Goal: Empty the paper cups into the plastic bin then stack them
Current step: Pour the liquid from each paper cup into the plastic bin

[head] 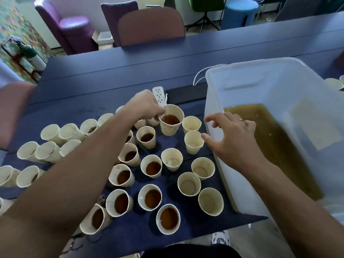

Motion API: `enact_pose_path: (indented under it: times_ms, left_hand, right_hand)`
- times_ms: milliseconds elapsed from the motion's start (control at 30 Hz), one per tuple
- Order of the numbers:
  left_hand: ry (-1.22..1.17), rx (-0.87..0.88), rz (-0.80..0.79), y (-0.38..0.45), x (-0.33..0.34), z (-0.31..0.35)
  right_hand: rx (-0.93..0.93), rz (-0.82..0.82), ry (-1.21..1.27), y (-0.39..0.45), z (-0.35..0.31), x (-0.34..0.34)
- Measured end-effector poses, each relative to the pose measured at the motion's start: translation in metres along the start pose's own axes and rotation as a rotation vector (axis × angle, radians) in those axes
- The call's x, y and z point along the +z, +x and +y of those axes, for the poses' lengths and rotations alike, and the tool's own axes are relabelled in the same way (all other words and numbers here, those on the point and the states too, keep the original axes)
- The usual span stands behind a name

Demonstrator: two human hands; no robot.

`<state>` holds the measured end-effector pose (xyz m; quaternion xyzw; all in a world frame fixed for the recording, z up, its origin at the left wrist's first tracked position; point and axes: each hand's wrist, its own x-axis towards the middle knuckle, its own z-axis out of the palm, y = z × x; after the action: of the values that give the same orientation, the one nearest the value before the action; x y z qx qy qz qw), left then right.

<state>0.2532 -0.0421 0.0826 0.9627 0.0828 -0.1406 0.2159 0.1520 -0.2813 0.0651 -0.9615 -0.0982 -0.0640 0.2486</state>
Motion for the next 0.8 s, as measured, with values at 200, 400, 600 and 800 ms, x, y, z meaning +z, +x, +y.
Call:
enact_pose_path:
  times_ms: [200,400,600,800]
  left_hand:
    - [-0.162,0.122,0.094,-0.047,-0.044,0.035]
    - [-0.308,0.221,0.111,-0.079,-0.051,0.066]
    - [-0.414,0.295,0.106,-0.101,-0.037,0.092]
    - [-0.554,0.373,0.117,-0.101,-0.009,0.1]
  right_hand:
    - [0.032,-0.086,0.139,0.012,-0.015,-0.013]
    - [0.051,-0.043,0.39,0.018,-0.019,-0.02]
    - [0.079,0.16,0.589,0.006,-0.016,-0.022]
    - [0.105,0.2,0.47,-0.009,0.009,-0.047]
